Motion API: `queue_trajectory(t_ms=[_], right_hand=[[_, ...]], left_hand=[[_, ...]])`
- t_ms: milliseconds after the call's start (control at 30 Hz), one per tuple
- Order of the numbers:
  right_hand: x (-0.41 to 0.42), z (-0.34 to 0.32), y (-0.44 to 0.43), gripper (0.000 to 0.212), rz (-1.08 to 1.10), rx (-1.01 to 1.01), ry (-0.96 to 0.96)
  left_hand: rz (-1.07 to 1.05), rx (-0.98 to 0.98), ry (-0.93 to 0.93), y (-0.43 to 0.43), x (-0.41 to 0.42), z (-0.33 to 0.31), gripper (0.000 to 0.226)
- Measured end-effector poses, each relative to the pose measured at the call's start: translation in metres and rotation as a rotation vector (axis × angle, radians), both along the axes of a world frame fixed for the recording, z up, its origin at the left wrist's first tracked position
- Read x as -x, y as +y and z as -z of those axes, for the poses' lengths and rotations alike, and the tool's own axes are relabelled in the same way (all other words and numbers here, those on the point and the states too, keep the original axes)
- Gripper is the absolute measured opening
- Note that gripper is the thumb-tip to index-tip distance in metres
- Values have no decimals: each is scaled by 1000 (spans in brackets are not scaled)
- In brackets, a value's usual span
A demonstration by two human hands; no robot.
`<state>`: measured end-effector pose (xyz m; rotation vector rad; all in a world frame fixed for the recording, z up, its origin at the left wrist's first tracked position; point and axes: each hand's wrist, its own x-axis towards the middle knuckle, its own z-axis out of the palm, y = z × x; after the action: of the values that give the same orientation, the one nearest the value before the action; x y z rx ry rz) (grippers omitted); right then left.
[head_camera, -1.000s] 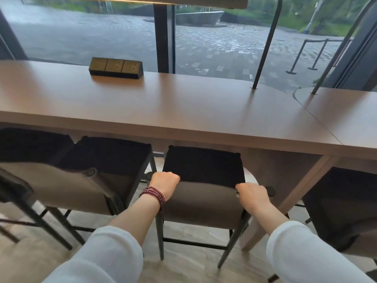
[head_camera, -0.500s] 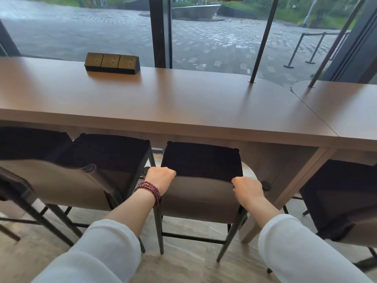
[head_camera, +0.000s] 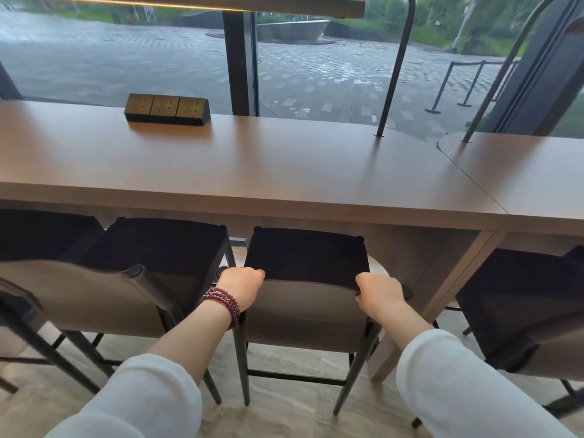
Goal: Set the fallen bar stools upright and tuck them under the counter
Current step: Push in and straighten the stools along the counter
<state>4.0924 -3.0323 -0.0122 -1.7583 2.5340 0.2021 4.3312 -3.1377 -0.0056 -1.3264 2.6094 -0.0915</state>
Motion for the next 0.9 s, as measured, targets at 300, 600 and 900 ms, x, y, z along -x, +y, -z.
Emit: queue_trajectory(t_ms=[300,600,900], right_hand=[[-7,-15,11,39,36,37,-166],[-5,-25,48,55,14,365,-302],[71,-53,140,42,76,679,-298]], left_hand=[[-79,-74,273,9,-2,-17,57],[46,-73,483,26,26,-32,53],[190,-201,817,107,142,-51,47]])
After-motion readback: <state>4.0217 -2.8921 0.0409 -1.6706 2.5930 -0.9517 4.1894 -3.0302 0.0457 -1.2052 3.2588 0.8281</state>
